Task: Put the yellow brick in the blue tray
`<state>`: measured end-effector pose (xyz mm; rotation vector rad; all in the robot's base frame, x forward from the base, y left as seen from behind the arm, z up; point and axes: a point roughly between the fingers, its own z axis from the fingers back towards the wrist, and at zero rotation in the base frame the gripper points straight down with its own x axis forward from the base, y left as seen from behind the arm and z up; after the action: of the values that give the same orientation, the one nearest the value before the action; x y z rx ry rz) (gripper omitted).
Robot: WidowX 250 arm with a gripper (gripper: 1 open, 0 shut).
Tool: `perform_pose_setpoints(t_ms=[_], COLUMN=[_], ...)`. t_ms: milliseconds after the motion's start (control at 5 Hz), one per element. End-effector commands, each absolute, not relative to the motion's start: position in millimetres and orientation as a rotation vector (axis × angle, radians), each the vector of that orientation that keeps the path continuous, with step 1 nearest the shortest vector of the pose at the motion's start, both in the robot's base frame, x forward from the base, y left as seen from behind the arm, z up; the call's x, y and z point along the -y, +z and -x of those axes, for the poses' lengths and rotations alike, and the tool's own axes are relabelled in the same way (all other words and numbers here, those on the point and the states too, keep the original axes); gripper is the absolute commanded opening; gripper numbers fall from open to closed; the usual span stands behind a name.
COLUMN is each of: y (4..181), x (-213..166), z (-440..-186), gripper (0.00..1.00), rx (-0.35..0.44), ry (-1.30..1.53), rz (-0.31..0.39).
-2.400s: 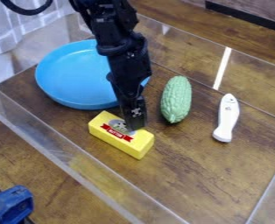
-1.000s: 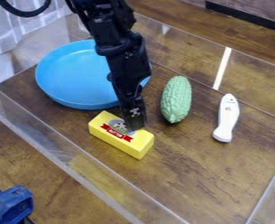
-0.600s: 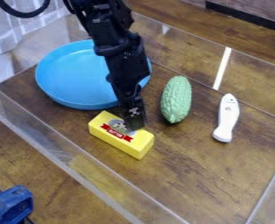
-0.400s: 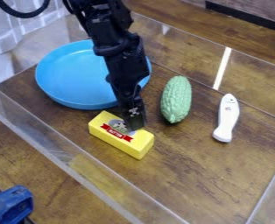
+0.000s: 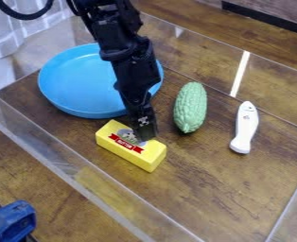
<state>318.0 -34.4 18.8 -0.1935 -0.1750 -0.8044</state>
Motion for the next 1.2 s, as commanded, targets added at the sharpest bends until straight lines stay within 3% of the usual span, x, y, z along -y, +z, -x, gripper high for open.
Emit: perform_pose_setpoints(t_ms=[0,1000], y=[-28.0,-13.8], x=[42,42], z=[-274,-265], gripper=[1.0,1.0], rx=[-0.021,-0.071], ry=[-0.848,-0.835], rz=[0.291,0.326])
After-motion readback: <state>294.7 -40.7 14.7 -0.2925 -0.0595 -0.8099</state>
